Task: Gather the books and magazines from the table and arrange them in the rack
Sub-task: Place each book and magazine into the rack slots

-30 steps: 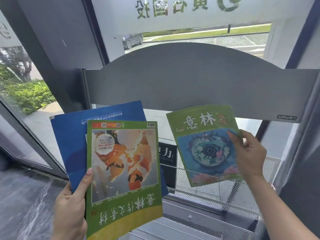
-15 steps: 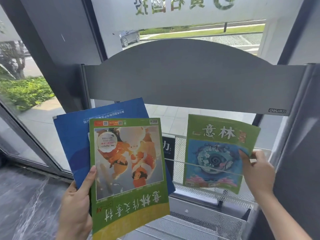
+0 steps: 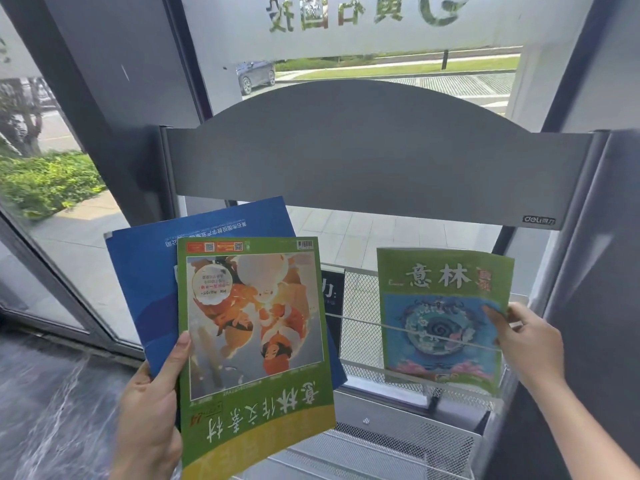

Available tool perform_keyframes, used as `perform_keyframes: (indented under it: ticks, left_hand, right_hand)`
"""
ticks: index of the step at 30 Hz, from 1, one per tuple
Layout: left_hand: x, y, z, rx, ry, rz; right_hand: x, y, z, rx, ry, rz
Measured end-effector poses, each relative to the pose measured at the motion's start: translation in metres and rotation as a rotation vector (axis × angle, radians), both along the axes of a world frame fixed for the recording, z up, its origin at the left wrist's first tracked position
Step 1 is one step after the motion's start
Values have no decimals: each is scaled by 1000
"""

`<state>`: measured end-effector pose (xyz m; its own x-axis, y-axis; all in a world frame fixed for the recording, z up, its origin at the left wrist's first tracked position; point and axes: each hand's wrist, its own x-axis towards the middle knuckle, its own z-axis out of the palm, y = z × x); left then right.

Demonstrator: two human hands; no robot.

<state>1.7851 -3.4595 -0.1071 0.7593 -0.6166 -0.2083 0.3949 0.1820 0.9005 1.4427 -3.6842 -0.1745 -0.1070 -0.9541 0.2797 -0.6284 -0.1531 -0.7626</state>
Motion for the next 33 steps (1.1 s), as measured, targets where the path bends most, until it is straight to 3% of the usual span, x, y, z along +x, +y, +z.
perform_keyframes:
  ticks: [12, 18, 25, 27, 29, 31, 33]
  left_hand:
    - [-6, 2, -6, -12, -14, -18]
    - [-6, 4, -3, -32, -16, -23]
    - [-6, 6, 0, -51, -2, -7]
    - [-6, 7, 1, -52, 7, -14]
    - [-5, 7, 1, -51, 21, -27]
    - [-4, 9, -1, -45, 34, -53]
    - [-3, 9, -1, -42, 42, -94]
  right_hand:
    - [5, 12, 19, 158, -65, 96]
    - [15, 8, 36, 138, -417, 118]
    - [25, 4, 37, 176, -365, 105]
    - [27, 11, 44, 78, -241, -29]
    - [44, 31, 60, -69, -288, -87]
    - [79, 52, 77, -53, -349, 106]
    - [117, 66, 88, 113, -327, 381]
